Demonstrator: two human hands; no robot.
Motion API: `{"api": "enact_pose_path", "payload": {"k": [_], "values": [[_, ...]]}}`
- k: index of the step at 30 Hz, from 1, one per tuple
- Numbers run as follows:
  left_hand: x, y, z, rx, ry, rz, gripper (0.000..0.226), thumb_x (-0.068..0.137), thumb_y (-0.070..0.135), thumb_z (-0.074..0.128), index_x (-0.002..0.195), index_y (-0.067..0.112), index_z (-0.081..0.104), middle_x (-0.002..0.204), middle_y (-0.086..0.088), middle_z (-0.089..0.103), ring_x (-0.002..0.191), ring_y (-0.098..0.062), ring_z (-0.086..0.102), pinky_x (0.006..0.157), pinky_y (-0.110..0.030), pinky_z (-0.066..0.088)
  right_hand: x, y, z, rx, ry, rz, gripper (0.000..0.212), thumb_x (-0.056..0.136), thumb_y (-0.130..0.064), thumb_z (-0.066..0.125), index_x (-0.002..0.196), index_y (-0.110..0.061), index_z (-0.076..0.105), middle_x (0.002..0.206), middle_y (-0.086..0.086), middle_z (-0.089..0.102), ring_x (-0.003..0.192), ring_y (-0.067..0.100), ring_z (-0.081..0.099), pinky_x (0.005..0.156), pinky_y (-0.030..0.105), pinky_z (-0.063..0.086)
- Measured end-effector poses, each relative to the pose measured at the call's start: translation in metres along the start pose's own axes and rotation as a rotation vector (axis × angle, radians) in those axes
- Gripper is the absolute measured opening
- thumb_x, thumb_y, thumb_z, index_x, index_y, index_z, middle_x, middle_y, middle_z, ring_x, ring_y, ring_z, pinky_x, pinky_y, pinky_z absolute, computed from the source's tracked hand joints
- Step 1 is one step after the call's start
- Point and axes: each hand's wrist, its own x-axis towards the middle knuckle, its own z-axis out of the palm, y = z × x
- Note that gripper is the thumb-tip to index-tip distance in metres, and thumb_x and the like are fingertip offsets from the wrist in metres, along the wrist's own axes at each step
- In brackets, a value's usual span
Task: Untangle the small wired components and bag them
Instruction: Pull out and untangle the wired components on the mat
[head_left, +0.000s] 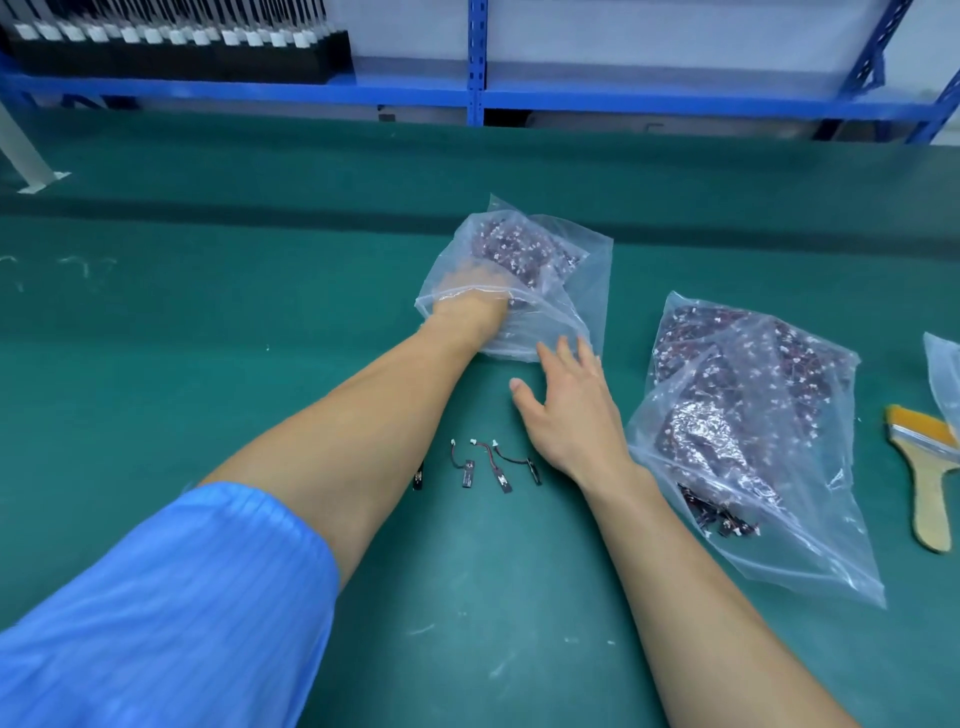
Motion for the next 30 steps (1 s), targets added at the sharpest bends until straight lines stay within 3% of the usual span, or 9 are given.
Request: {"api": "enact_pose_path", "payload": {"k": [4, 9, 14, 17, 19, 21, 25, 28, 30], "values": [[0.002, 0.005, -0.003, 0.000, 0.056, 0.033, 0.032, 0.093, 0.011, 0.050, 0.064, 0.021, 0.044, 0.069, 0.004, 0.048, 0.073, -0.020, 0.049, 0.067, -0.029, 0.037, 0.005, 0.002, 0.003, -0.081, -0.048, 0.001, 0.061, 0.100, -0.045, 0.045, 0.152, -0.016, 0.038, 0.165, 0.009, 0.024, 0.156, 0.022, -0.001, 0.124, 0.044, 0.018], [-0.002, 0.000, 0.006, -0.060, 0.058, -0.022, 0.033, 0.092, 0.007, 0.051, 0.062, 0.018, 0.044, 0.065, 0.001, 0.050, 0.055, -0.016, 0.046, 0.061, -0.032, 0.039, 0.003, -0.002, 0.006, -0.134, -0.041, -0.003, 0.057, 0.098, -0.046, 0.046, 0.148, -0.018, 0.044, 0.163, 0.007, 0.028, 0.154, 0.023, 0.009, 0.120, 0.043, 0.018], [-0.009, 0.000, 0.004, -0.086, 0.059, 0.009, 0.033, 0.089, 0.005, 0.054, 0.064, 0.022, 0.042, 0.067, 0.006, 0.044, 0.055, -0.012, 0.042, 0.058, -0.028, 0.036, 0.001, -0.003, 0.005, -0.184, -0.027, -0.006, 0.054, 0.098, -0.046, 0.046, 0.145, -0.020, 0.047, 0.158, 0.005, 0.038, 0.151, 0.026, 0.017, 0.117, 0.043, 0.021], [-0.014, -0.002, 0.003, -0.127, -0.043, 0.017, 0.021, 0.089, 0.015, 0.052, 0.068, 0.018, 0.051, 0.072, -0.006, 0.054, 0.063, -0.021, 0.051, 0.056, -0.028, 0.040, 0.000, -0.003, 0.004, -0.181, -0.020, -0.006, 0.055, 0.097, -0.044, 0.046, 0.147, -0.021, 0.045, 0.156, 0.003, 0.040, 0.150, 0.026, 0.018, 0.117, 0.043, 0.021], [-0.014, -0.004, 0.004, -0.157, -0.149, -0.023, 0.023, 0.091, 0.033, 0.055, 0.077, 0.016, 0.061, 0.078, -0.014, 0.059, 0.073, -0.023, 0.061, 0.064, -0.035, 0.048, 0.000, -0.003, 0.004, -0.175, -0.021, -0.009, 0.056, 0.097, -0.043, 0.046, 0.148, -0.022, 0.044, 0.157, 0.002, 0.039, 0.150, 0.025, 0.018, 0.117, 0.044, 0.020], [-0.014, -0.004, 0.007, -0.181, -0.128, -0.017, 0.028, 0.093, 0.042, 0.058, 0.076, 0.019, 0.059, 0.071, -0.004, 0.056, 0.075, -0.024, 0.060, 0.067, -0.033, 0.041, 0.000, -0.003, 0.004, -0.173, -0.026, -0.018, 0.056, 0.097, -0.043, 0.046, 0.149, -0.023, 0.044, 0.160, 0.002, 0.036, 0.151, 0.024, 0.017, 0.118, 0.043, 0.018], [-0.021, -0.002, 0.008, -0.160, 0.068, 0.075, 0.028, 0.096, 0.024, 0.057, 0.069, 0.018, 0.059, 0.068, 0.002, 0.058, 0.062, -0.021, 0.052, 0.055, -0.027, 0.037, 0.001, -0.002, 0.006, -0.178, -0.028, -0.015, 0.057, 0.097, -0.044, 0.044, 0.151, -0.024, 0.042, 0.163, 0.003, 0.031, 0.153, 0.022, 0.011, 0.119, 0.042, 0.013], [-0.024, -0.006, 0.011, -0.184, 0.145, 0.083, 0.022, 0.094, 0.009, 0.051, 0.092, 0.015, 0.072, 0.087, -0.001, 0.070, 0.072, -0.020, 0.055, 0.064, -0.027, 0.045, 0.001, -0.003, 0.007, -0.206, -0.020, -0.015, 0.057, 0.097, -0.044, 0.043, 0.150, -0.024, 0.041, 0.161, 0.002, 0.034, 0.152, 0.022, 0.014, 0.117, 0.043, 0.015], [-0.029, -0.008, 0.014, -0.111, 0.114, 0.089, 0.022, 0.093, 0.003, 0.048, 0.085, 0.013, 0.066, 0.077, -0.001, 0.061, 0.074, -0.021, 0.051, 0.065, -0.031, 0.043, 0.001, -0.003, 0.008, -0.221, -0.021, -0.011, 0.055, 0.097, -0.045, 0.042, 0.148, -0.024, 0.043, 0.159, 0.000, 0.037, 0.151, 0.023, 0.017, 0.114, 0.044, 0.017]]}}
